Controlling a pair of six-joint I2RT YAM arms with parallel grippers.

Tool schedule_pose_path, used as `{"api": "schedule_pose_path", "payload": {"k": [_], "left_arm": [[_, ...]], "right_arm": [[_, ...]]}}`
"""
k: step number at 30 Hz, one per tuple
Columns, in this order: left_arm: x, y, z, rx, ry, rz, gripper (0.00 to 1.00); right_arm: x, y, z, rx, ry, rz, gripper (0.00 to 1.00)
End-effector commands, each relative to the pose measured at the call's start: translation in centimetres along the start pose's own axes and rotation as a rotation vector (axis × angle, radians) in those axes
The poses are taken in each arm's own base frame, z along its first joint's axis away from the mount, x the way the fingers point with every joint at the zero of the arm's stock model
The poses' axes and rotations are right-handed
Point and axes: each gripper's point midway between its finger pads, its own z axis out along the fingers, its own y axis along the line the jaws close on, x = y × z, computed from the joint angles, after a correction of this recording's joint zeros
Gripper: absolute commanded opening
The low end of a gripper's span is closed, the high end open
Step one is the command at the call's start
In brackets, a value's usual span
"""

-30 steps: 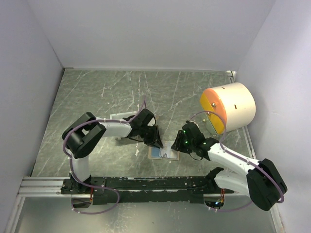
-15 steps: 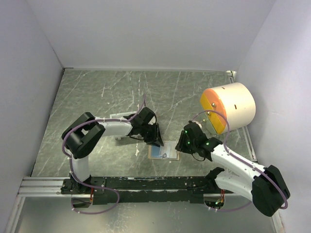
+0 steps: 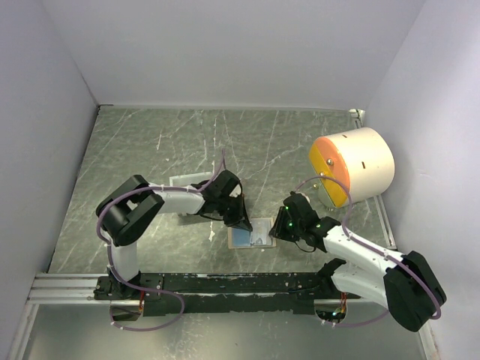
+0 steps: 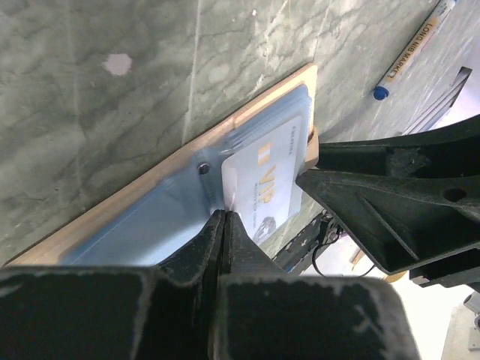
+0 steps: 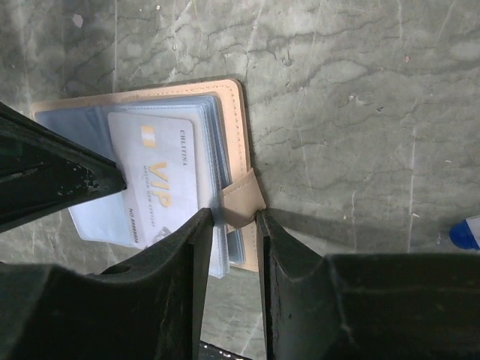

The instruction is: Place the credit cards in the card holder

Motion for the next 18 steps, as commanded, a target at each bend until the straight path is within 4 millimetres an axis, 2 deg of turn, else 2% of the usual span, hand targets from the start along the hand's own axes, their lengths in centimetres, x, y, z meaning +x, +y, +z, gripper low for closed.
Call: {"api": "schedule_pose_path", "payload": {"k": [1, 11, 13, 14, 18], "left_arm": [[0.6, -2.1, 0.5, 0.057, 0.024, 0.026, 0.07], [0.4, -3.1, 0.8, 0.063, 0.017, 0.029, 0.07], [0.2, -3.2, 0.7, 0.051, 0.012, 0.034, 0.07], [0.1, -3.1, 0.6, 0.039, 0.006, 0.037, 0.11], [-0.3, -3.2, -0.2, 0.013, -0.018, 0.042, 0.36]], "right_arm": [[0.6, 0.0, 0.3, -0.022, 0.010, 0.019, 0.30], [0.5, 0.1, 0.3, -0.024, -0.002, 0.042, 0.29], [0.2, 0.2, 0.1, -0.023, -0.015, 0.048, 0.31], [0.0, 0.2, -0.1, -0.021, -0.023, 0.048, 0.34], [-1.2, 0.4, -1.0, -0.018, -0.072, 0.042, 0.44]]}}
